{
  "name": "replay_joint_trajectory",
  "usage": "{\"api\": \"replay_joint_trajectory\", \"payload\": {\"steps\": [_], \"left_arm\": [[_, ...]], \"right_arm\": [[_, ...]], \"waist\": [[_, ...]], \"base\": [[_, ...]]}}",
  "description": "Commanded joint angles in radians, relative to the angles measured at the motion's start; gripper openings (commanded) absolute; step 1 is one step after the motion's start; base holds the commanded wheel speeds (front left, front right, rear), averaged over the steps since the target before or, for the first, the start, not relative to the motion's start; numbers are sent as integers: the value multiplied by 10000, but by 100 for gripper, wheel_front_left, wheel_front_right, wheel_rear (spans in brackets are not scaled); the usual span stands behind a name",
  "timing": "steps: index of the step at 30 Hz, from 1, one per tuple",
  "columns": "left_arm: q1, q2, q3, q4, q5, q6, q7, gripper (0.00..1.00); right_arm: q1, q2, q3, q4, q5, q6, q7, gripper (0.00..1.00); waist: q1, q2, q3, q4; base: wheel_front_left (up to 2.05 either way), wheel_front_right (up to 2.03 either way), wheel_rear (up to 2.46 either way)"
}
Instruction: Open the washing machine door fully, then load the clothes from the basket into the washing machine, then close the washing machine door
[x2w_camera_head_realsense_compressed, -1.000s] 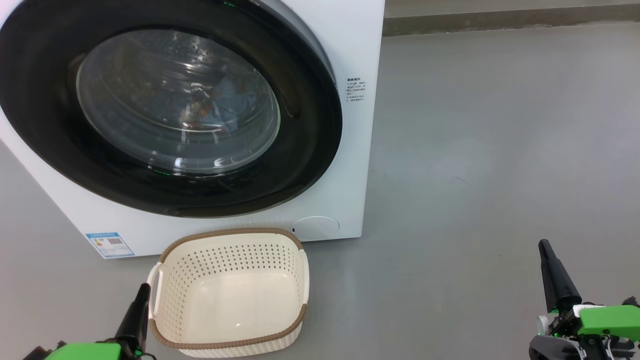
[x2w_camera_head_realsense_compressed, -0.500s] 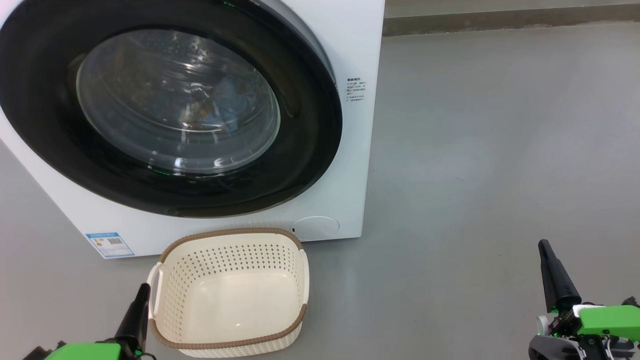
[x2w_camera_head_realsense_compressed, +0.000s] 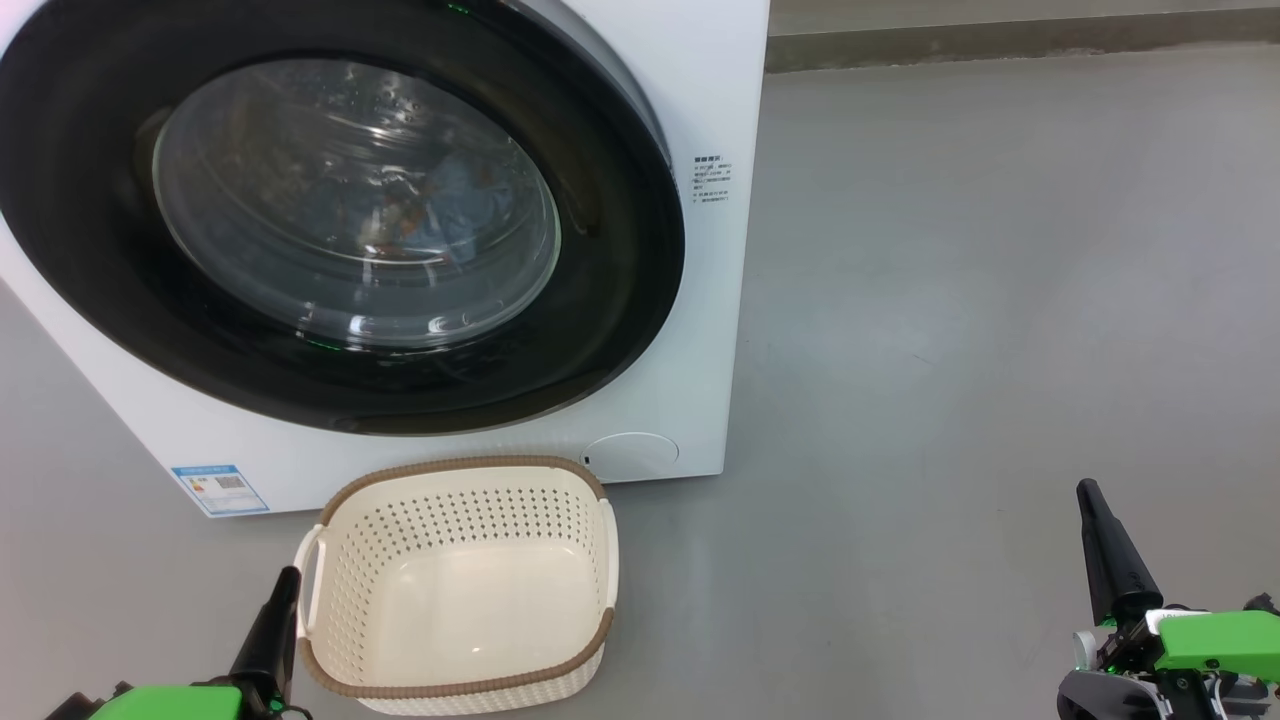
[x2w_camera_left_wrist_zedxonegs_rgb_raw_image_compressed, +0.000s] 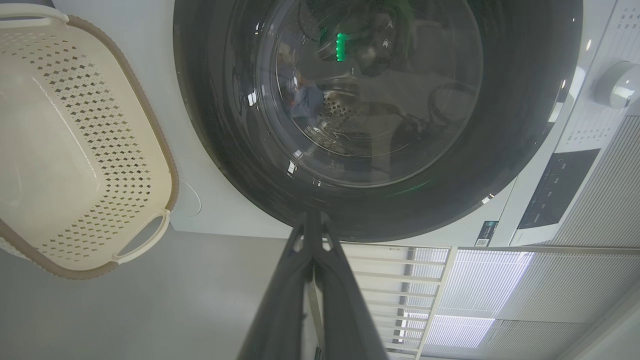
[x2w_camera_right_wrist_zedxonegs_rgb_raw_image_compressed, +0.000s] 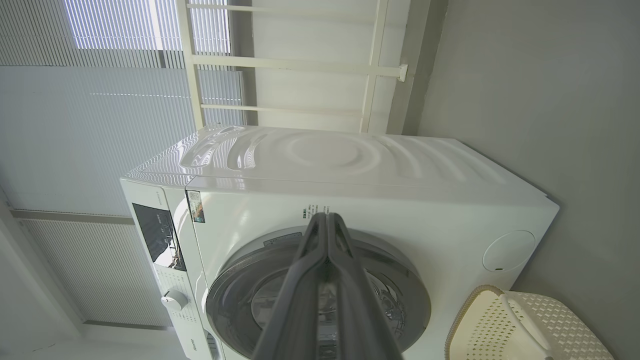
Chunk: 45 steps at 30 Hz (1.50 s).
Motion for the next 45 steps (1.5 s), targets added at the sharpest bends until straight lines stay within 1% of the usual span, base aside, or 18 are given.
{"api": "replay_joint_trajectory", "payload": {"steps": [1, 45], "left_arm": [[-434, 138, 349, -293, -66, -29, 63, 0], [-435, 134, 354, -294, -62, -29, 67, 0]], "right_arm": [[-168, -20, 166, -311, 84, 12, 63, 0], [-171, -5, 143, -309, 65, 12, 81, 0]], "waist": [[0, 0, 0, 0], [0, 0, 0, 0]], "base": [[0, 0, 0], [0, 0, 0]]}}
